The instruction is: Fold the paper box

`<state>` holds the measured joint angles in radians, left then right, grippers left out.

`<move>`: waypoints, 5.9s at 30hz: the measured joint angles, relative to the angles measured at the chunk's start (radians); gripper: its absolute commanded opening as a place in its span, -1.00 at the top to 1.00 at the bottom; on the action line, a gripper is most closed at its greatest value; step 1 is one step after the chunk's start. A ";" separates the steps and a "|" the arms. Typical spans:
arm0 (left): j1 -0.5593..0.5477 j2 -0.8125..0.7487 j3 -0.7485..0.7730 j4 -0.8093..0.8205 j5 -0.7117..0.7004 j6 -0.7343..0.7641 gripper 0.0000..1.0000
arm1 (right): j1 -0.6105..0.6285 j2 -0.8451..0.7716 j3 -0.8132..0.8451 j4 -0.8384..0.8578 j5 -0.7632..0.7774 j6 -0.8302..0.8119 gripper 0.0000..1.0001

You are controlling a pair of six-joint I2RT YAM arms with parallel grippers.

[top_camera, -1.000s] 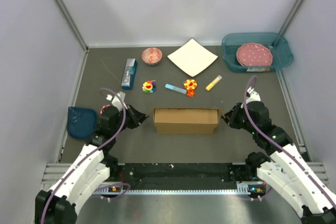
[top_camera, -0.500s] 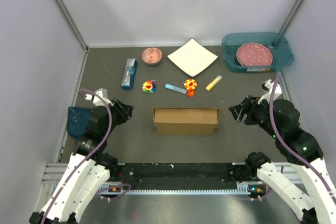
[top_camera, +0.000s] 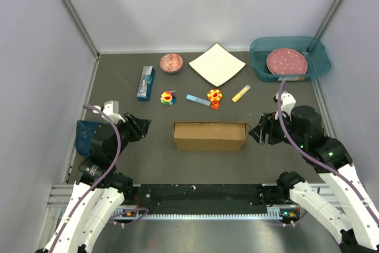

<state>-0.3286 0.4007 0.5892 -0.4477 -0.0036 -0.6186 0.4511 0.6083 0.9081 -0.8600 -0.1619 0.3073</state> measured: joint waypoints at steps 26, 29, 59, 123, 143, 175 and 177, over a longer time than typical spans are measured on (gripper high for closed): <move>0.000 0.000 0.000 0.011 0.049 0.050 0.08 | 0.071 0.171 -0.007 0.065 0.108 -0.007 0.84; 0.000 0.000 0.000 0.030 0.069 0.053 0.00 | 0.071 0.171 -0.007 0.066 0.112 -0.003 0.84; -0.010 0.143 -0.005 0.169 0.519 0.285 -0.06 | 0.090 0.175 -0.006 0.068 0.119 0.019 0.86; -0.119 0.335 0.071 0.199 0.349 0.318 1.00 | 0.099 0.267 0.121 -0.027 0.082 0.211 0.85; -0.117 0.495 0.139 0.266 0.382 0.174 1.00 | 0.101 0.310 0.124 -0.040 0.136 0.191 0.88; -0.111 0.566 0.262 0.186 0.449 0.097 1.00 | 0.101 0.318 0.073 0.026 0.217 0.164 0.89; -0.111 0.566 0.262 0.187 0.456 0.090 1.00 | 0.101 0.318 0.071 0.029 0.222 0.164 0.89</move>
<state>-0.4397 0.9672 0.8509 -0.2611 0.4522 -0.5285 0.5518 0.9260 0.9794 -0.8310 0.0597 0.4713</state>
